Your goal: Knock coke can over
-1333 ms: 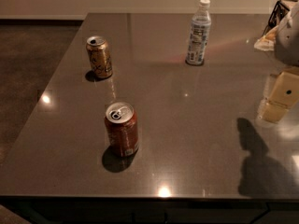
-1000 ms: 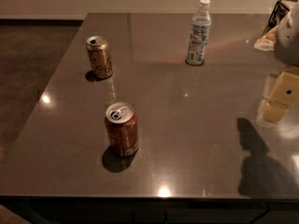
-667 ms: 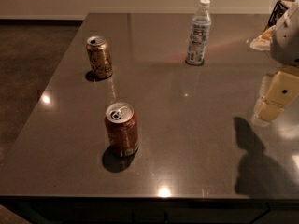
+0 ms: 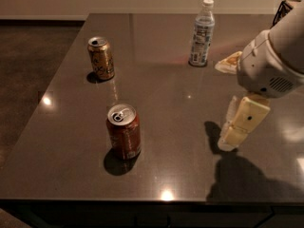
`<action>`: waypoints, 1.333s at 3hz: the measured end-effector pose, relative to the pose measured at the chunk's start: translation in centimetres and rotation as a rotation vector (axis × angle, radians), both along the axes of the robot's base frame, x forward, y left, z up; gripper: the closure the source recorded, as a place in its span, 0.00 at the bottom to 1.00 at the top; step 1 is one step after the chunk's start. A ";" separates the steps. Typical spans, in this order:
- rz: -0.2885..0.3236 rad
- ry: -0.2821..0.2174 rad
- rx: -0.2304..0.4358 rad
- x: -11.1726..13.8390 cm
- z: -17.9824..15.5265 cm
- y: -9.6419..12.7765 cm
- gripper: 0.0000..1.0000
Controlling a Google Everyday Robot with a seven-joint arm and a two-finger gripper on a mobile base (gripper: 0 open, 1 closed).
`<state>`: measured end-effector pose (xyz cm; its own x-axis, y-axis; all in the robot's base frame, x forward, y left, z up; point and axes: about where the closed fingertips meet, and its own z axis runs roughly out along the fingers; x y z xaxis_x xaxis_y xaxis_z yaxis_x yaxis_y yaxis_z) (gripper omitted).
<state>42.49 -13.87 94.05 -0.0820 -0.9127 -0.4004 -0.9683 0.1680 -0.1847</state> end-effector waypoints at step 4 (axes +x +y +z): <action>0.170 0.023 0.219 -1.7 -3.6 14.2 0.00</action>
Offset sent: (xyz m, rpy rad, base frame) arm -0.0293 0.1253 -0.0407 0.1910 -0.0066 0.1800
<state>40.80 0.31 90.46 0.0536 -0.8060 -0.5894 -0.9895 0.0364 -0.1398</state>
